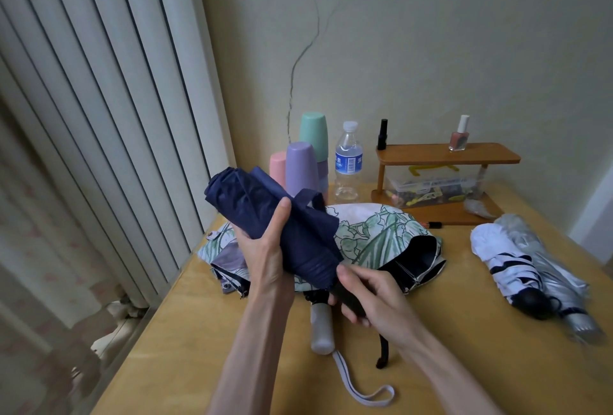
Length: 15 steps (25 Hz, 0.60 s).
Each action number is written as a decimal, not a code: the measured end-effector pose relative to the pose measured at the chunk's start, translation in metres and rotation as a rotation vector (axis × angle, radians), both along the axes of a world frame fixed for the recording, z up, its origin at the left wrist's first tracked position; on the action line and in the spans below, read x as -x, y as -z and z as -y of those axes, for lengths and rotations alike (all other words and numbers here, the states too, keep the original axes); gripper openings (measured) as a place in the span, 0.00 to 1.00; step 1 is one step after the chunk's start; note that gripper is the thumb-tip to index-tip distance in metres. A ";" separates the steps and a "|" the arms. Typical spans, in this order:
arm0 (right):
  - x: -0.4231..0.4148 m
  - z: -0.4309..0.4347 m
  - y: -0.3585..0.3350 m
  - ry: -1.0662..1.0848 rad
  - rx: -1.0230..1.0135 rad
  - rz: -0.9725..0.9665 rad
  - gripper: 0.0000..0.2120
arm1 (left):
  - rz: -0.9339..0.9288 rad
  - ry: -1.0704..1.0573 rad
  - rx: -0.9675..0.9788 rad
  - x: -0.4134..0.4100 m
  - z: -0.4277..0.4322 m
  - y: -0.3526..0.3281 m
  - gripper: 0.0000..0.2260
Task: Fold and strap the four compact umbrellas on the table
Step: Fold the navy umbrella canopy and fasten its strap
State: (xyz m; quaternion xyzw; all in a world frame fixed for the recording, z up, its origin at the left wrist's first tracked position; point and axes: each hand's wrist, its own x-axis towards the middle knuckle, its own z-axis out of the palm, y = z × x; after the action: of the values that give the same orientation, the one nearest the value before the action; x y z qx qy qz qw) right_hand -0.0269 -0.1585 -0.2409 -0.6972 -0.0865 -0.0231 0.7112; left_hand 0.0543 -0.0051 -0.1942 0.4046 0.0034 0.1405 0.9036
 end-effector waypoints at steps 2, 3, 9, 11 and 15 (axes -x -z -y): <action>0.000 -0.002 0.000 0.031 0.019 0.003 0.15 | -0.042 -0.016 0.006 -0.003 0.000 0.003 0.37; 0.000 -0.002 0.001 0.077 0.040 0.033 0.13 | -0.059 -0.028 0.009 -0.004 -0.001 0.004 0.34; -0.002 0.002 0.001 0.066 -0.081 0.005 0.13 | 0.025 0.017 0.037 -0.002 -0.007 -0.003 0.31; 0.000 0.003 0.000 0.017 -0.120 -0.062 0.14 | 0.021 0.010 -0.014 -0.002 -0.007 -0.003 0.21; -0.001 0.007 0.009 0.133 0.095 0.071 0.17 | -0.040 -0.056 -0.016 -0.001 -0.004 -0.003 0.29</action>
State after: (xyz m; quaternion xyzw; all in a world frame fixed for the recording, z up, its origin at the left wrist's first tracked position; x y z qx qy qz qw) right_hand -0.0259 -0.1652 -0.2502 -0.7332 -0.0660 -0.0907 0.6707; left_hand 0.0550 -0.0016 -0.1912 0.4141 0.0316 0.1576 0.8959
